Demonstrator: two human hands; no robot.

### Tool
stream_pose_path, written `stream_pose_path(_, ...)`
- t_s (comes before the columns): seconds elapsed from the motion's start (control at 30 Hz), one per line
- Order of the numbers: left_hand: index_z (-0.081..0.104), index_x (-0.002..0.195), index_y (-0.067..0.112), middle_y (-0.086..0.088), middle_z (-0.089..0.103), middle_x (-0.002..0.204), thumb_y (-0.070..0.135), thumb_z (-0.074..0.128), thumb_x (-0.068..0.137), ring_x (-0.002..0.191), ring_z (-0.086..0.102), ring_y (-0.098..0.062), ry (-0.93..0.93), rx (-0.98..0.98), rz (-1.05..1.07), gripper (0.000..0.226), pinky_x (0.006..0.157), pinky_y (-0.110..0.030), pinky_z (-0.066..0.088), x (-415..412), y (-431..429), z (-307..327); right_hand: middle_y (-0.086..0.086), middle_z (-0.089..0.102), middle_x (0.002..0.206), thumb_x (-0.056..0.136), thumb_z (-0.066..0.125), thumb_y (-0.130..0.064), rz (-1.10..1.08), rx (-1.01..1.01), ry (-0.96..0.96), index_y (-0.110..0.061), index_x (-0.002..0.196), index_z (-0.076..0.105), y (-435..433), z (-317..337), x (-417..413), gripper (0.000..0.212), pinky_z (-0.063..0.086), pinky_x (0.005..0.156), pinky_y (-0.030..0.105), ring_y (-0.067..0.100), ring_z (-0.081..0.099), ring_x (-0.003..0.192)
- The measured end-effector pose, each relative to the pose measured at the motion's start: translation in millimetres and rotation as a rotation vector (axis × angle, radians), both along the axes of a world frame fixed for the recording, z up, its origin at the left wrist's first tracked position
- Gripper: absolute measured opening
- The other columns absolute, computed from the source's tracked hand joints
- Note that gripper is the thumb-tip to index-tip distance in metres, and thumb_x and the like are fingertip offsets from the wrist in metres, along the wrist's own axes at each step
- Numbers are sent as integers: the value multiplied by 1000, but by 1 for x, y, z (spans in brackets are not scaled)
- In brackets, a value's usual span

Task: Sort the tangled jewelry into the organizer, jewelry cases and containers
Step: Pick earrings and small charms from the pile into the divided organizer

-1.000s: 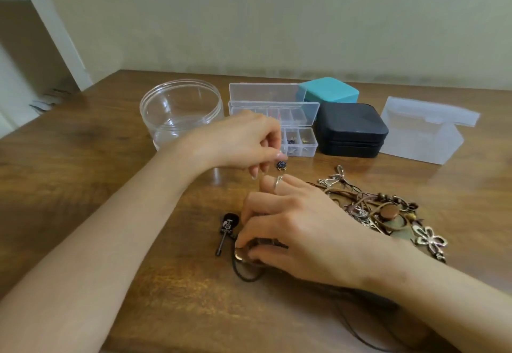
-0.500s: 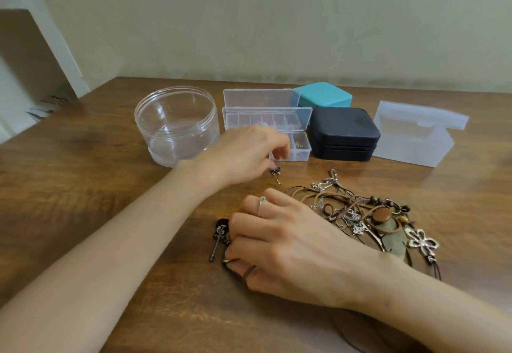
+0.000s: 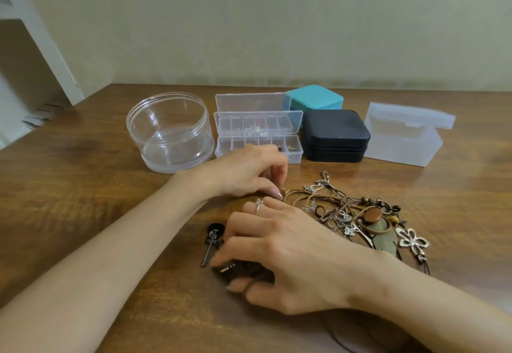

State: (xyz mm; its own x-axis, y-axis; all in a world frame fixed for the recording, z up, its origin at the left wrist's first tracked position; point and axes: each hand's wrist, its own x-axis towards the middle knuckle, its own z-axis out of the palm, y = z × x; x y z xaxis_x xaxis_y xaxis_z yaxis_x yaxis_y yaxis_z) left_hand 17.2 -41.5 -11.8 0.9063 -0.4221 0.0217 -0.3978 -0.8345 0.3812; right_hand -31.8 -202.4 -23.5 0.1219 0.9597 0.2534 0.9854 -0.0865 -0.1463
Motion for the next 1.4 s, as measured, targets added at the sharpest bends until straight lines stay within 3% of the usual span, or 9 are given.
stream_pose_path(0.17, 50, 76, 31, 16, 45, 85, 25, 66, 84, 83, 47, -5, 16, 35, 0, 19, 75, -26, 44, 3, 1, -3, 1, 57, 91, 85, 65, -25, 32, 38, 1, -17, 92, 64, 4, -3, -1, 10, 39, 72, 33, 19, 48, 83)
stream_pose_path(0.3, 49, 76, 30, 11, 58, 79, 23, 65, 86, 73, 54, -4, -28, -151, 89, 20, 68, -24, 45, 2, 2, 3, -1, 58, 89, 83, 67, -23, 12, 45, 40, -16, 88, 65, 4, -3, 1, 9, 37, 72, 30, 16, 48, 82)
stream_pose_path(0.5, 56, 101, 15, 1, 69, 76, 14, 67, 83, 75, 66, -6, 68, -512, 110, 21, 76, -18, 51, -5, 0, 20, 0, 68, 87, 83, 70, -18, -122, 153, 637, -11, 87, 70, -7, 11, 18, 8, 51, 74, 22, 8, 60, 80)
stream_pose_path(0.63, 59, 112, 17, 3, 60, 75, 5, 61, 86, 73, 58, -5, 140, -623, 82, 28, 72, -17, 48, -7, 1, 23, 10, 69, 81, 78, 68, -11, -228, 347, 1048, -2, 82, 64, -14, 14, 35, 11, 56, 76, 37, 25, 64, 75)
stream_pose_path(0.77, 65, 100, 18, -5, 58, 77, 11, 60, 87, 63, 52, -6, 257, -581, 124, 16, 53, -15, 42, -10, 7, 29, 12, 69, 76, 80, 65, -6, -293, 532, 1364, 1, 81, 60, -20, 16, 48, 8, 57, 71, 32, 24, 70, 76)
stream_pose_path(0.87, 64, 94, 11, 5, 60, 61, 8, 62, 84, 45, 50, -2, 383, -628, 211, 11, 39, -10, 35, -9, 13, 31, 22, 70, 87, 83, 56, -4, -331, 609, 1533, 2, 84, 58, -20, 16, 52, 6, 57, 71, 30, 29, 71, 83)
stream_pose_path(0.97, 61, 94, 8, 3, 65, 56, 2, 58, 86, 47, 58, -3, 459, -669, 227, 11, 41, -10, 42, -9, 15, 32, 23, 71, 93, 85, 53, -3, -344, 659, 1614, 0, 84, 56, -20, 17, 55, 5, 58, 76, 33, 30, 71, 89)
stream_pose_path(1.27, 60, 109, 1, -18, 71, 101, -7, 55, 82, 94, 69, -21, 690, -859, 152, 28, 77, -23, 57, -13, 16, 37, 21, 71, 94, 84, 56, -1, -476, 872, 1654, 0, 105, 61, -24, 16, 59, 21, 59, 73, 30, 27, 71, 85)
stream_pose_path(1.4, 61, 105, 2, -15, 72, 97, 4, 65, 75, 87, 71, -19, 598, -859, 198, 31, 71, -20, 57, -12, 9, 35, 20, 72, 96, 90, 52, 0, -502, 862, 1616, -1, 105, 66, -24, 16, 59, 20, 58, 76, 28, 26, 71, 89)
